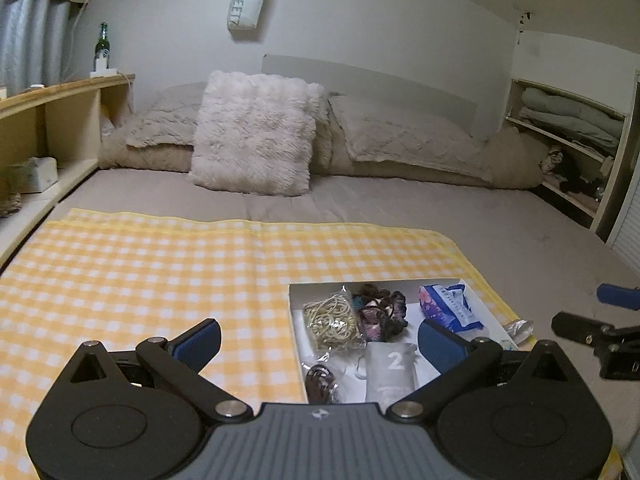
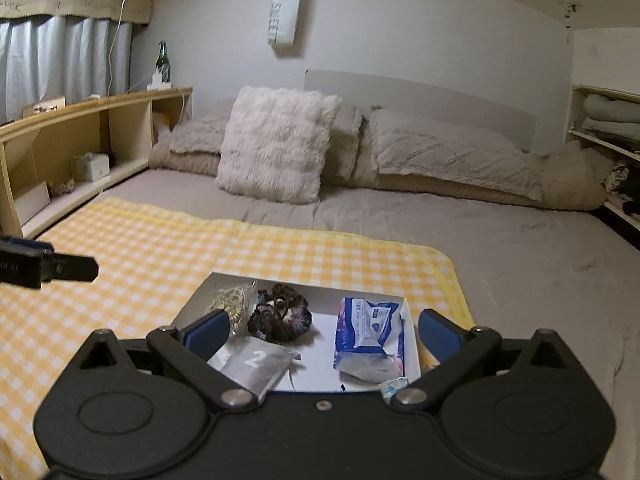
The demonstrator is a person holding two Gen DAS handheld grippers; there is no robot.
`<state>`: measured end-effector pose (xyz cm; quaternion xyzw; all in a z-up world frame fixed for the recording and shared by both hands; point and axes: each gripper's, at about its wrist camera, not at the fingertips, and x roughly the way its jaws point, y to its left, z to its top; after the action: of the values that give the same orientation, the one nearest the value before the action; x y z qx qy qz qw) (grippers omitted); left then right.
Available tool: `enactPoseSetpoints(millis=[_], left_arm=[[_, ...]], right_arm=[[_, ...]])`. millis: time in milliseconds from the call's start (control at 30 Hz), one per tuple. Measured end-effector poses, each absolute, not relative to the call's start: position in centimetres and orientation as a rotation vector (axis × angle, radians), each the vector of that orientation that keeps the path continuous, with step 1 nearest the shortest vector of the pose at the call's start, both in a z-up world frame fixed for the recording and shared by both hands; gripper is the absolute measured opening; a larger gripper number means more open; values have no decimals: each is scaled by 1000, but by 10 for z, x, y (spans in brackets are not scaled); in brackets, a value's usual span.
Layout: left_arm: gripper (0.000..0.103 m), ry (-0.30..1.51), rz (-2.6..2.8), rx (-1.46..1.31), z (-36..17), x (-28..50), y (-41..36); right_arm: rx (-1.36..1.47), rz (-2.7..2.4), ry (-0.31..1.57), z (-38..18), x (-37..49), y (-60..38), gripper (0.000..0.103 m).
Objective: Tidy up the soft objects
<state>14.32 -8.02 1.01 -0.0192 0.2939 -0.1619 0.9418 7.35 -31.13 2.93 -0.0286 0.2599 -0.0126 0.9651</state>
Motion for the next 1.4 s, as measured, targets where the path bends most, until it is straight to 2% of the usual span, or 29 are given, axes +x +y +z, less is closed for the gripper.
enactPoseSetpoints(millis=[600, 1400], left_arm=[[103, 534, -269, 32, -3, 77, -72], [103, 552, -269, 60, -8, 58, -70]], right_arm=[[27, -74, 486, 19, 23, -293, 103], [1, -79, 477, 12, 6, -278, 103]])
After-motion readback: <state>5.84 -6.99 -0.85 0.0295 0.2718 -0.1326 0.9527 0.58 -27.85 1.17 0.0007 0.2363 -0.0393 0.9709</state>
